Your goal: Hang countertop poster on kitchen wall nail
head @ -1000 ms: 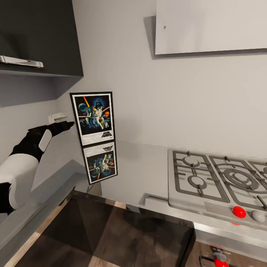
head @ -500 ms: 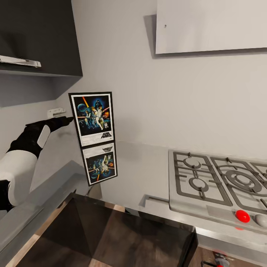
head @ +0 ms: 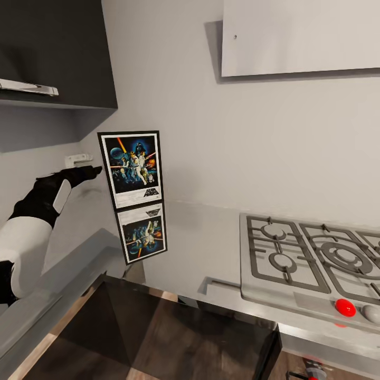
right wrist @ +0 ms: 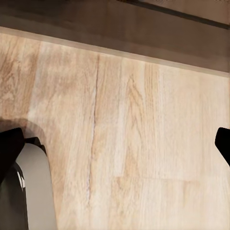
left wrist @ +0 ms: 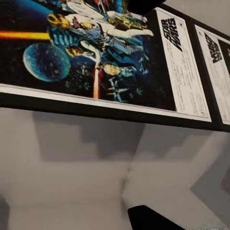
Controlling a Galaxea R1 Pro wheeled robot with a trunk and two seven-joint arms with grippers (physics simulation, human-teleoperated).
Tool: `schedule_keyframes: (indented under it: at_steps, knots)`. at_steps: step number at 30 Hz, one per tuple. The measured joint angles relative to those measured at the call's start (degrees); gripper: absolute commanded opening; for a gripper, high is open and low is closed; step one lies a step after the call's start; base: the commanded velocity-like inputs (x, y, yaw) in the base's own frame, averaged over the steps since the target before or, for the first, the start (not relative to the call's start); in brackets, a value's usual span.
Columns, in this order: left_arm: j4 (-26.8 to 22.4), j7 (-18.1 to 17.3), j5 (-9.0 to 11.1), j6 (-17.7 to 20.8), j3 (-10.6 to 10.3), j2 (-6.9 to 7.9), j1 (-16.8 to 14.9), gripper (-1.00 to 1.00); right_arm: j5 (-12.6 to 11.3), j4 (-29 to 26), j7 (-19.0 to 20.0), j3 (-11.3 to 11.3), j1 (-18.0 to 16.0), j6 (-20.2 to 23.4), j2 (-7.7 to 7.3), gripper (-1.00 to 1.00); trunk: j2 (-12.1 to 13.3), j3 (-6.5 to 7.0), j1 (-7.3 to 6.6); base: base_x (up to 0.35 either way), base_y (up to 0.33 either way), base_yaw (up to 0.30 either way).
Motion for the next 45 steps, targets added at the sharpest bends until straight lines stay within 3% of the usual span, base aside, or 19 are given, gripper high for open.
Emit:
schedule_keyframes:
  at_steps: [45]
  knots:
    - [-0.1, 0.0, -0.2, 0.0, -0.1, 0.48, 0.0, 1.0, 0.1, 0.2, 0.0, 0.0, -0.1, 0.0, -0.01, 1.0, 0.0, 0.0, -0.01, 0.077, 0.009, 0.0]
